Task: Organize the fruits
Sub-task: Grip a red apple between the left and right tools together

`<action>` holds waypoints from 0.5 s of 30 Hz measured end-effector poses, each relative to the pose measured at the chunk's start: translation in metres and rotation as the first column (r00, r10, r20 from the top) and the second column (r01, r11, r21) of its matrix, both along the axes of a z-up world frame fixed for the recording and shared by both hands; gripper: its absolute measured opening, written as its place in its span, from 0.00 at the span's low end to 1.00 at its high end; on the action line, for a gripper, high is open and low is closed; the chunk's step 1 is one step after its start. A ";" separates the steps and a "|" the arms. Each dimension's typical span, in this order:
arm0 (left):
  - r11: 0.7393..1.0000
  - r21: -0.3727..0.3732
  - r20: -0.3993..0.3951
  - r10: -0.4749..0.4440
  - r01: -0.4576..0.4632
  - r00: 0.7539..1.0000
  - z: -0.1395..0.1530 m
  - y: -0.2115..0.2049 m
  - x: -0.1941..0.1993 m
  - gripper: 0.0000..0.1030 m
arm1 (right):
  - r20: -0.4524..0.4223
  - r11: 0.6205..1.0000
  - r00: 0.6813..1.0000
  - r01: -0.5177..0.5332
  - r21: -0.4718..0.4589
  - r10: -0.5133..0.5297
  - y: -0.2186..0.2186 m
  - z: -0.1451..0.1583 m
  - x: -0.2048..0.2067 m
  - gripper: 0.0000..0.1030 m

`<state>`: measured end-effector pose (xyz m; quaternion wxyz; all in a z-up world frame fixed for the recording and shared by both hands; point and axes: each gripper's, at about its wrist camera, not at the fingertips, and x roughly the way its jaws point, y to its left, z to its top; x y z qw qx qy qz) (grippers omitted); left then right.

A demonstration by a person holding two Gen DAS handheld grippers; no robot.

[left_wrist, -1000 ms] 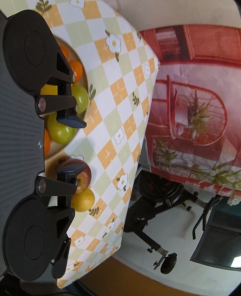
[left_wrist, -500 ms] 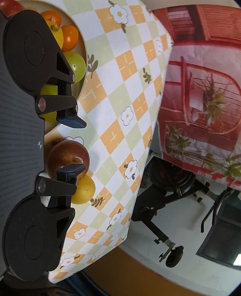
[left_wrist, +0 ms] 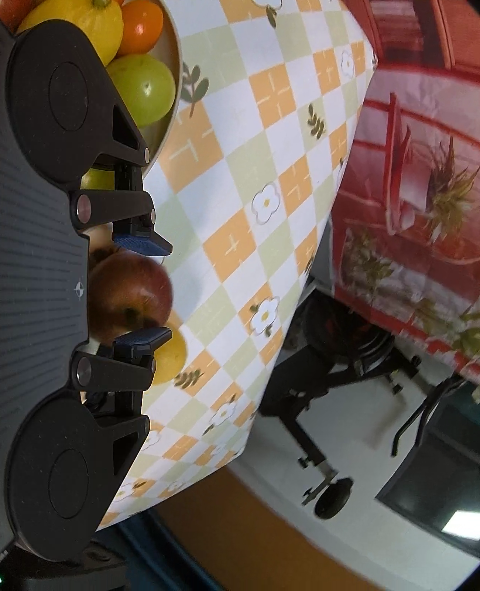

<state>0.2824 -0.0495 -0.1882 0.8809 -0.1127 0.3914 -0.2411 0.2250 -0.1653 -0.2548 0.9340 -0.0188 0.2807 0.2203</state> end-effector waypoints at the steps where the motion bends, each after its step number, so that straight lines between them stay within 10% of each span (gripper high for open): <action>1: 1.000 0.007 0.006 -0.002 0.002 1.000 0.000 -0.002 -0.001 0.43 | 0.000 1.000 1.000 0.001 -0.001 -0.001 0.000 0.000 0.000 0.49; 15: 0.999 -0.006 -0.041 -0.039 0.039 0.998 0.000 0.004 -0.026 0.41 | -0.028 0.998 1.000 0.009 0.057 -0.007 -0.011 0.000 -0.029 0.44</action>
